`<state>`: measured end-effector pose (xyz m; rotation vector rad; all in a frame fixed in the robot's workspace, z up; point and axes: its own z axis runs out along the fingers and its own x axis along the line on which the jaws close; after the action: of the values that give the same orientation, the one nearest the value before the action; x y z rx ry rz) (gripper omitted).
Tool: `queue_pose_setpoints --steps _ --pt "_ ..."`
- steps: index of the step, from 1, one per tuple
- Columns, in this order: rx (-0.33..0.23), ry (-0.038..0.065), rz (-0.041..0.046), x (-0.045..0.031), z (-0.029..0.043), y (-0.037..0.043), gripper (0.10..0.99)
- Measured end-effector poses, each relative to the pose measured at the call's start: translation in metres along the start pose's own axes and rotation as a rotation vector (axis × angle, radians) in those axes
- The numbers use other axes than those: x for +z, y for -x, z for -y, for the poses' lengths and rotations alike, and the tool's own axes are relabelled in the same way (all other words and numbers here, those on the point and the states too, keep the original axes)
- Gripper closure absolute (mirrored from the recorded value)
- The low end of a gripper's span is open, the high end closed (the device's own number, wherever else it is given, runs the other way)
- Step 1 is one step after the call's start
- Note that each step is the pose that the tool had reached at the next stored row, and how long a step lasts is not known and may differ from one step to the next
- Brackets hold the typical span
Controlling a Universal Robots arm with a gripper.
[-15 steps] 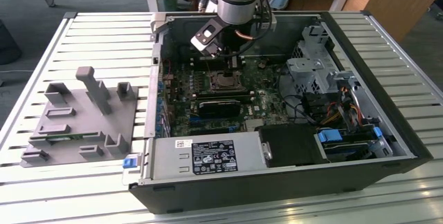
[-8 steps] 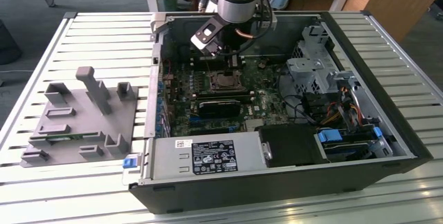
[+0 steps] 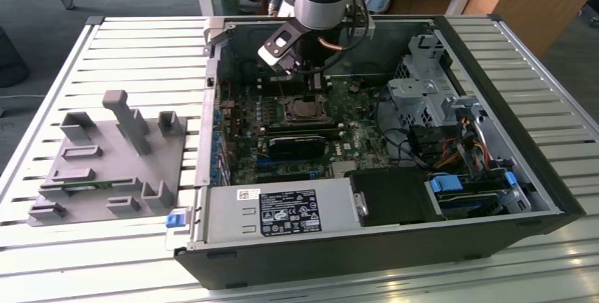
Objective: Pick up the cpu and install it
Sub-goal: 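Install the first cpu locking lever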
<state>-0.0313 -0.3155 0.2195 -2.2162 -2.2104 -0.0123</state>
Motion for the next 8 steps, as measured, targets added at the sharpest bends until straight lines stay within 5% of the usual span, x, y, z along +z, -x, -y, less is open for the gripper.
queue_pose_setpoints --steps 8 --pt "0.0 0.0 -0.0002 -0.0031 0.0 -0.0001 0.98"
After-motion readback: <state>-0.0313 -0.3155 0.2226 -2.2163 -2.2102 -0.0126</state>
